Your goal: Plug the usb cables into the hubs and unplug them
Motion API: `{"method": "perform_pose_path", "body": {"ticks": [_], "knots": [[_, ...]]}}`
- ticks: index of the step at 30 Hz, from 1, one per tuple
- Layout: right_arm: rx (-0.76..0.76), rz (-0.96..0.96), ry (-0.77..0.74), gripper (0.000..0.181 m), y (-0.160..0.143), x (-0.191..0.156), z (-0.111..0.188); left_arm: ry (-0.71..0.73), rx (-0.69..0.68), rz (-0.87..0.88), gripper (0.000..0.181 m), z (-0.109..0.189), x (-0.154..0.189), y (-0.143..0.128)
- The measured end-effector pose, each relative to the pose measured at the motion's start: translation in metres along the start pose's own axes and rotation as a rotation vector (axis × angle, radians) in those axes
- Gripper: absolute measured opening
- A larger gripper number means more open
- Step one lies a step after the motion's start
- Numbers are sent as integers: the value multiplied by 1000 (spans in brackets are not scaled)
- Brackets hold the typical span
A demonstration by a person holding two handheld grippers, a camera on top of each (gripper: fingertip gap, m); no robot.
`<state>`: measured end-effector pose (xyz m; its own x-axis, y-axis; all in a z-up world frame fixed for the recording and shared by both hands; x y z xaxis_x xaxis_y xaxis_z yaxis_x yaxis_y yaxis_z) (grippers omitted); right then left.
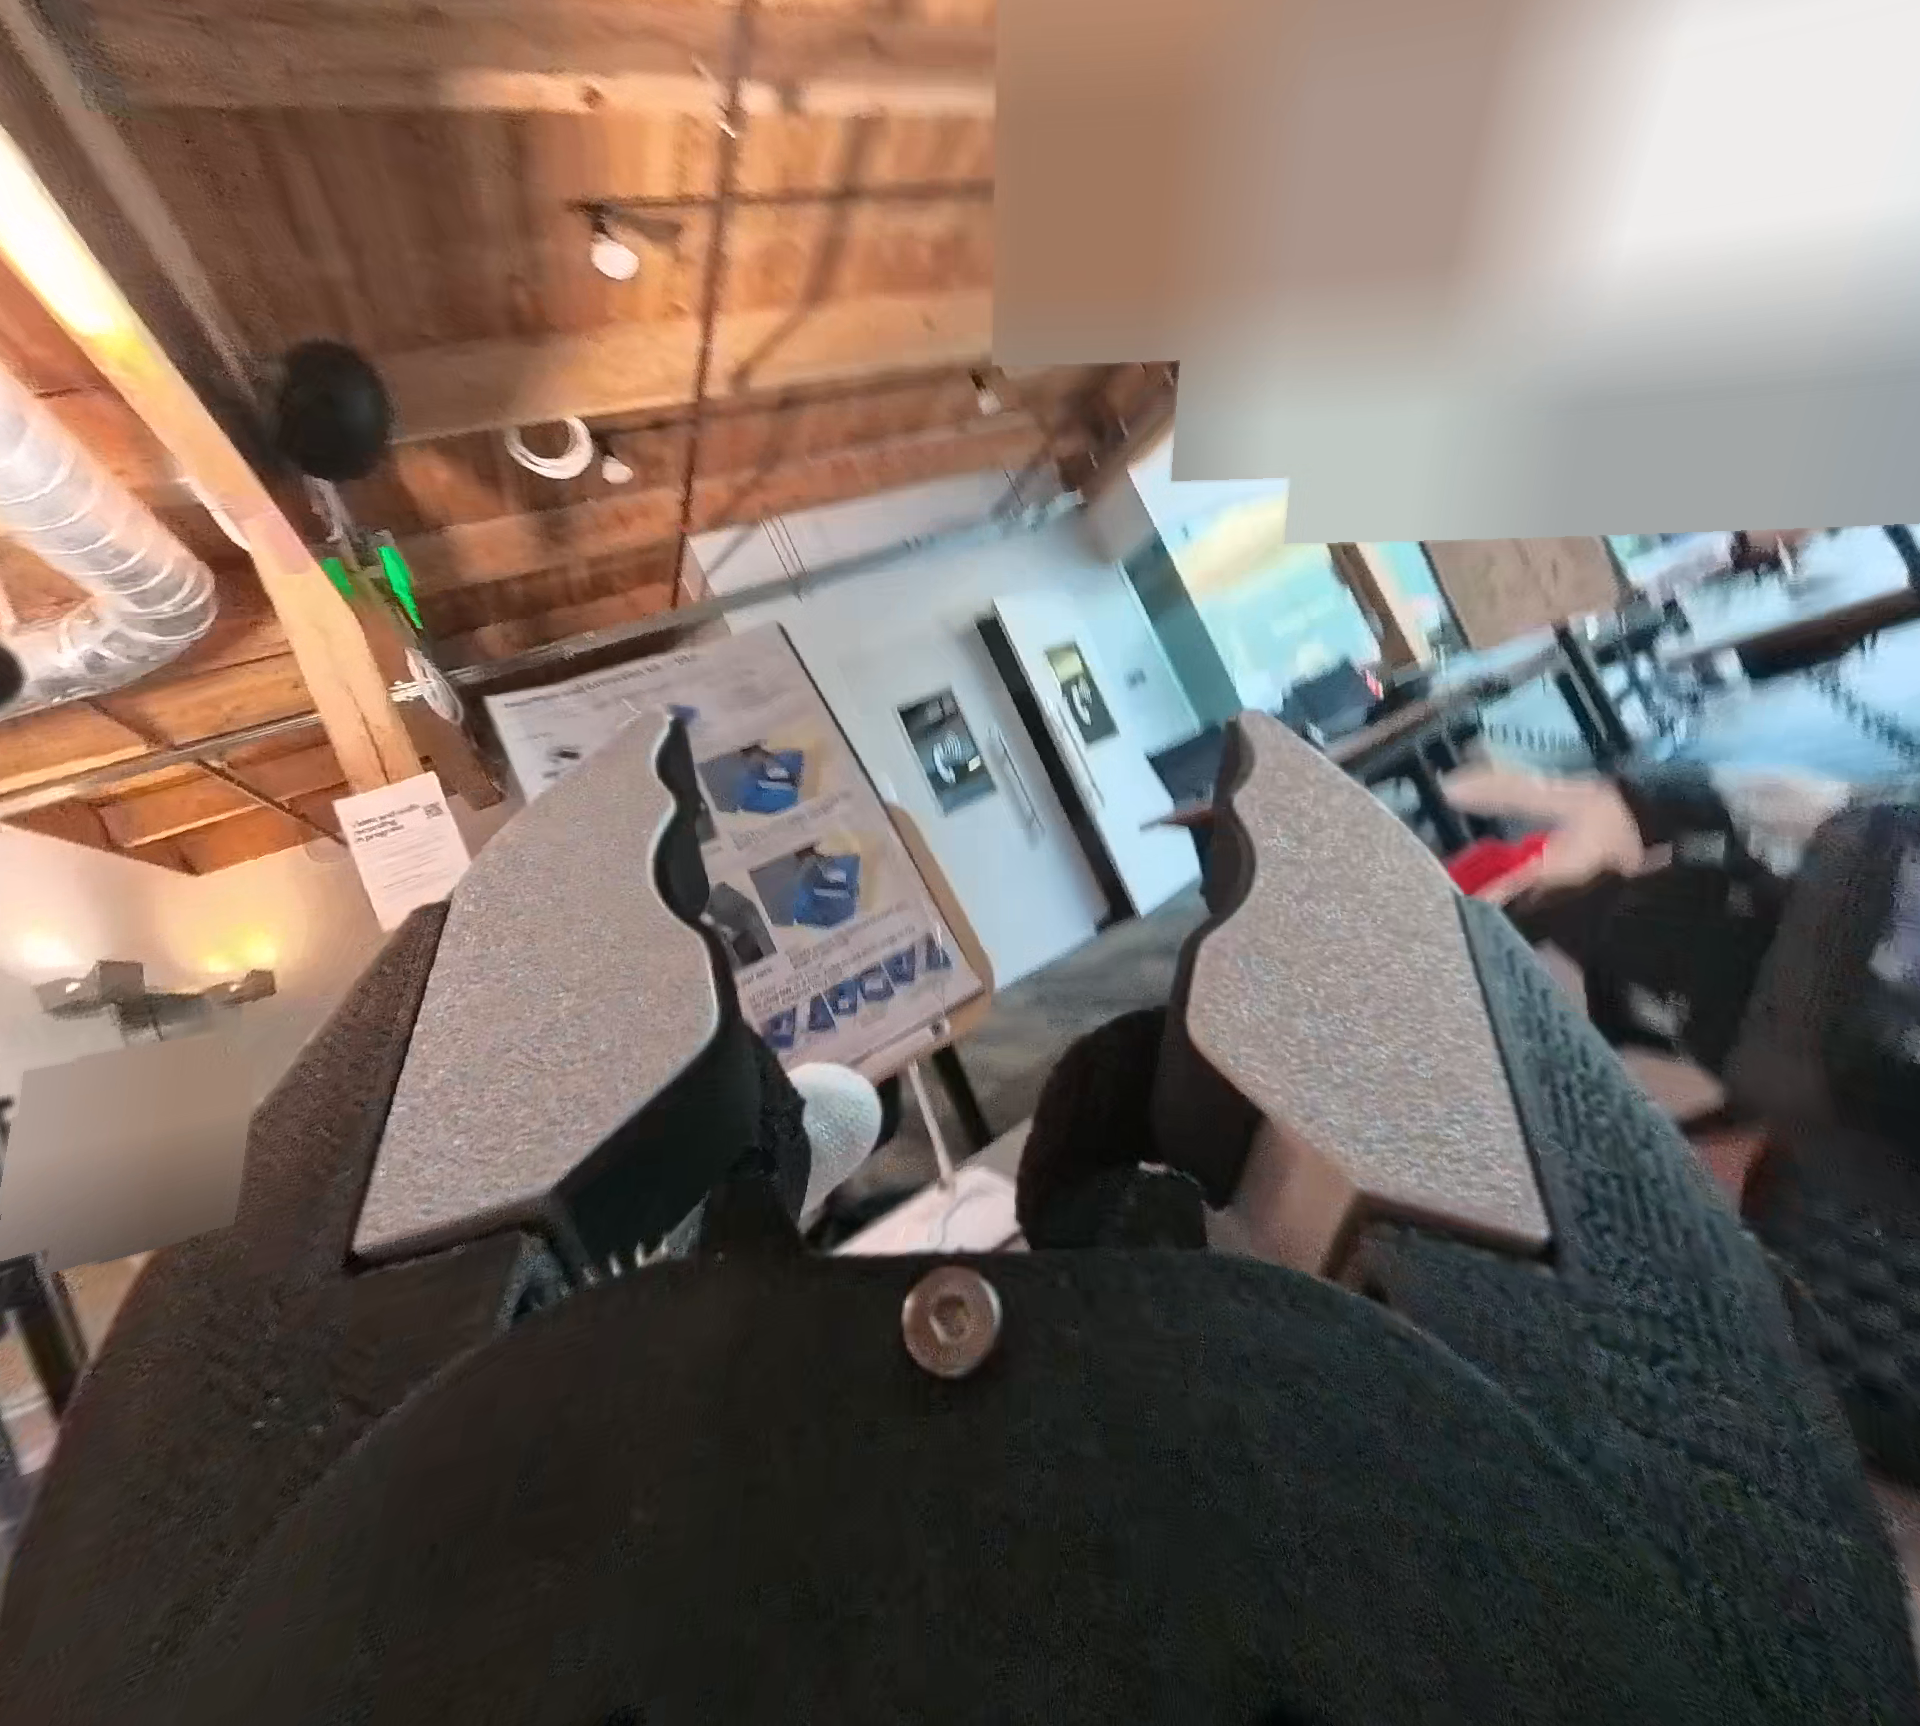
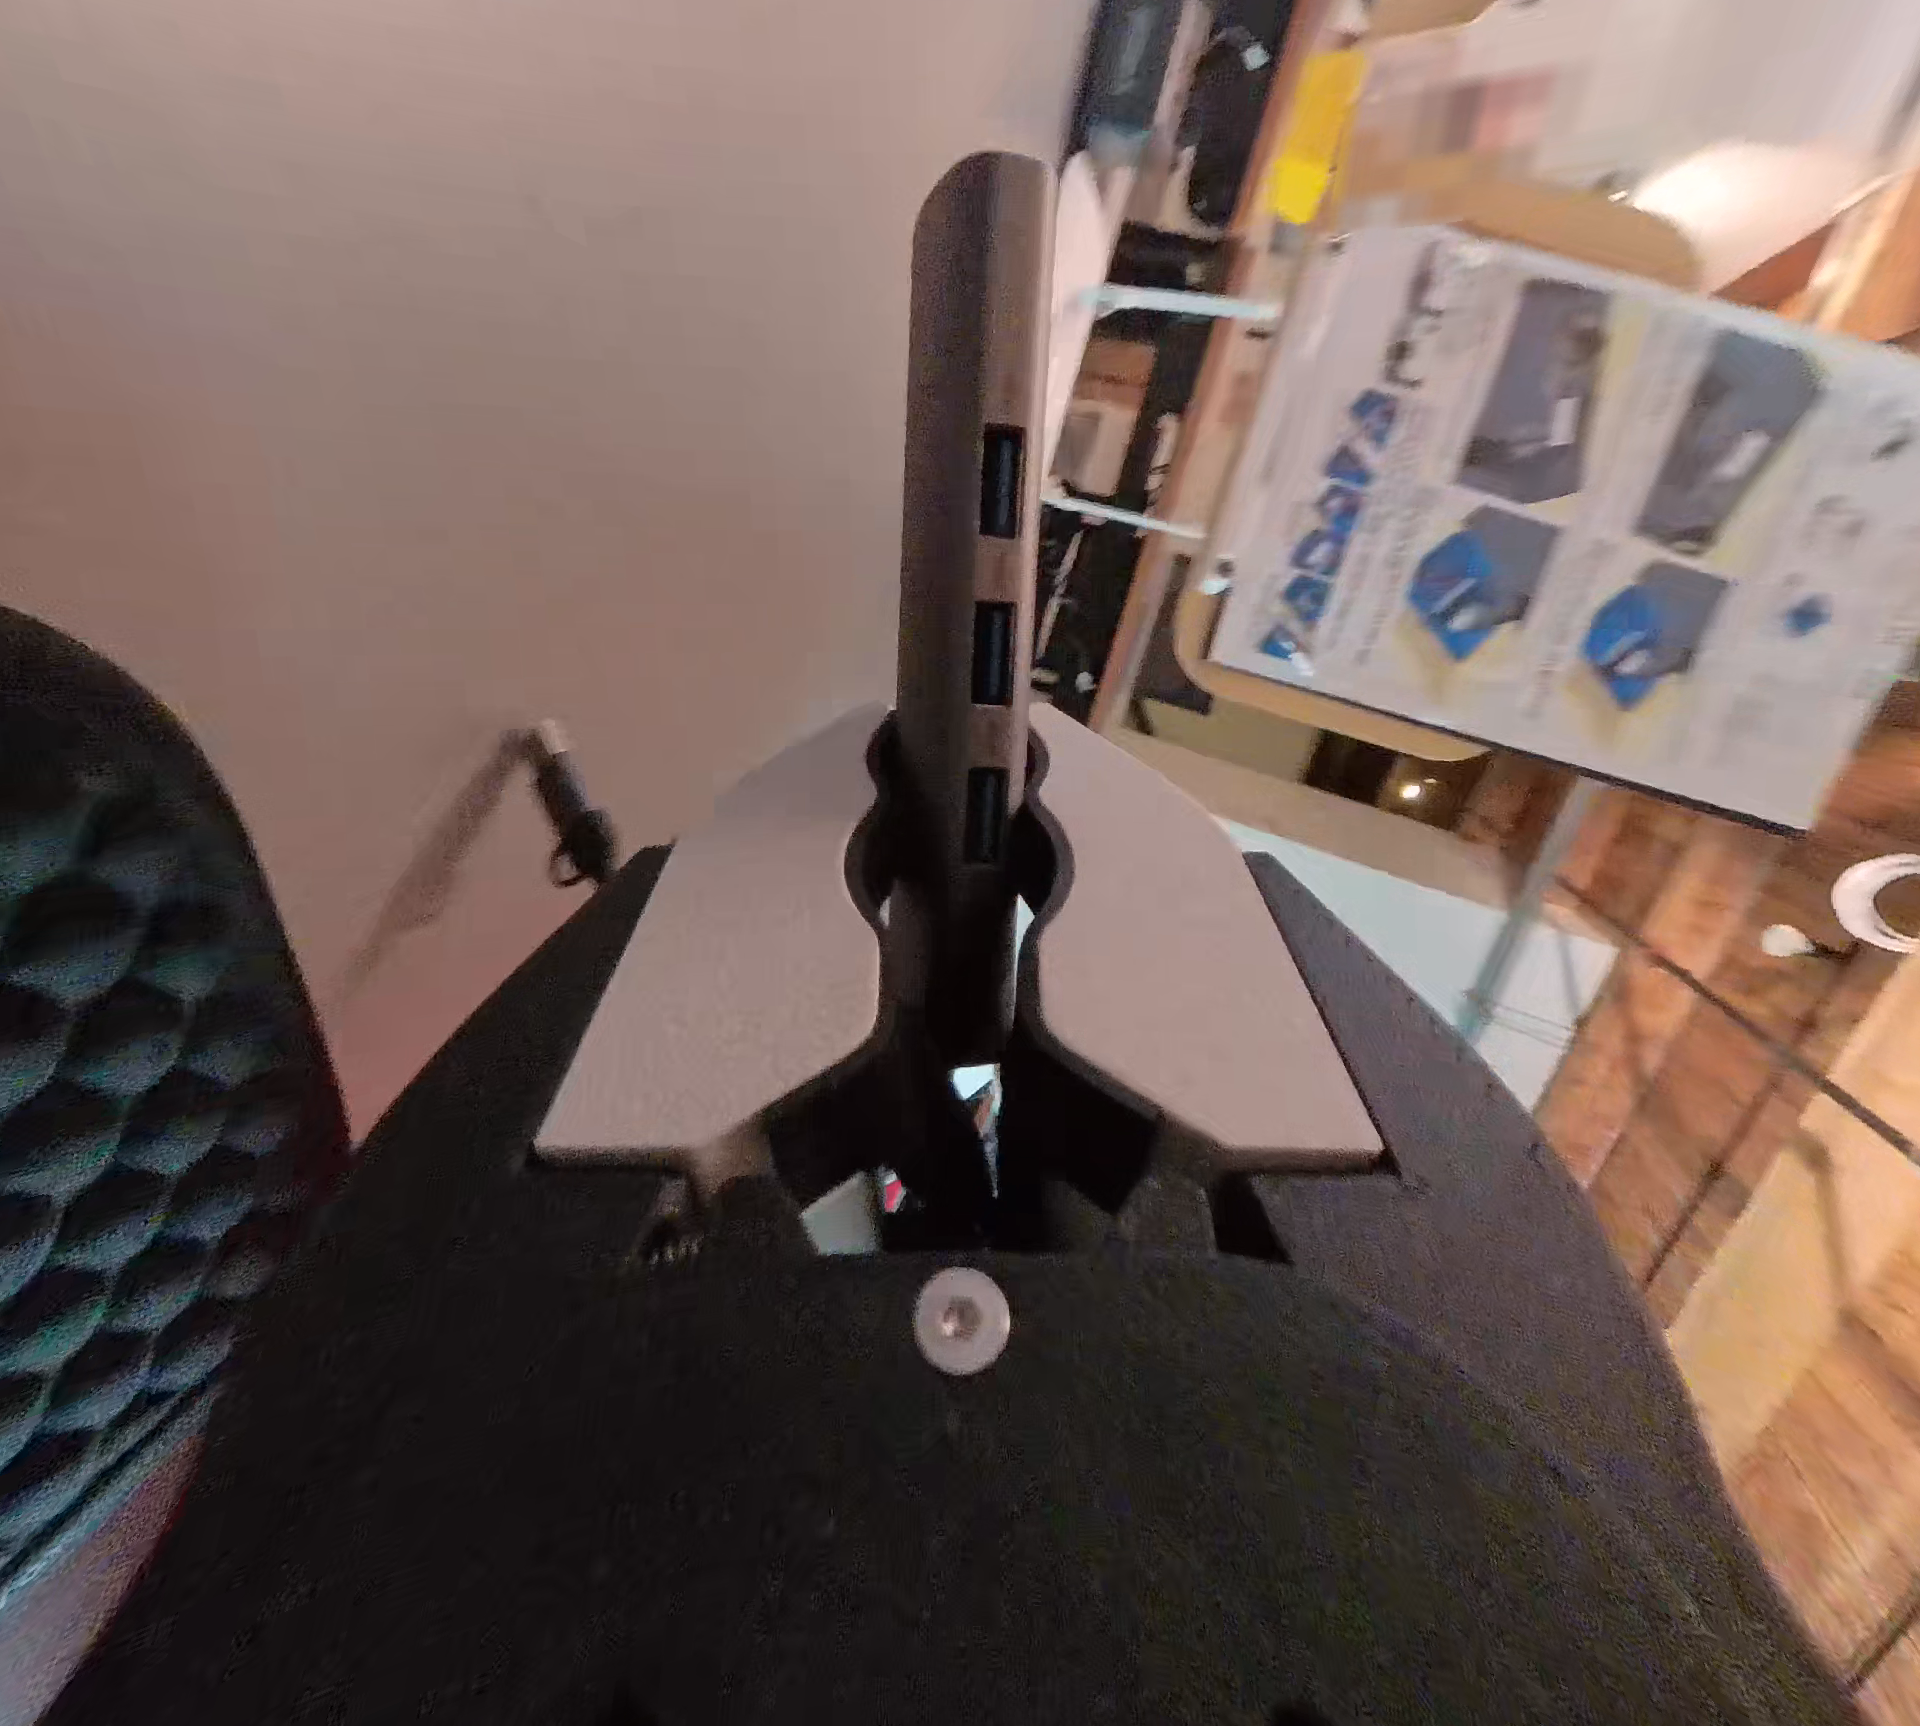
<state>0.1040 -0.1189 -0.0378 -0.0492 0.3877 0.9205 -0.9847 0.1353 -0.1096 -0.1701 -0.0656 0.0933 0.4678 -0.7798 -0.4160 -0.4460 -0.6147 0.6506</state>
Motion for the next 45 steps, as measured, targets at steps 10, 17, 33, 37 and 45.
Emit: {"method": "perform_pose_path", "body": {"ticks": [10, 17, 33, 37, 45], "knots": [[-9, -96, 438, 17, 15, -46, -26, 113, 114, -78, 80, 21, -25, 26], [42, -284, 671, 23, 13, -61, -20, 78, 102, -153, 78, 18, -16, 28], [1069, -716, -392, 80, -49, 61, 128, 222, 133, -205, 78, 48, -53, 52], [1131, -810, -1008, 111, -83, 80, 180, 319, 158, -253, 78, 71, -75, 68], [1214, -698, -1664, 88, -97, 53, 259, 346, -51, -216, 76, 115, -119, 78]]}}
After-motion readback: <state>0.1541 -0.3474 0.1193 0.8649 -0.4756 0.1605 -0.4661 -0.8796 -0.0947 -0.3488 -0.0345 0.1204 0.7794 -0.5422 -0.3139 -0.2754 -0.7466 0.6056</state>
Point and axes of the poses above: each gripper's, where its closed fingertips meet, z back along the fingers, y out of its top, x = y × z across the jaws, the point moved 8 cm from there along z, back along the fingers, and after that the axes turned 6 degrees about x, right-handed, at the moved point
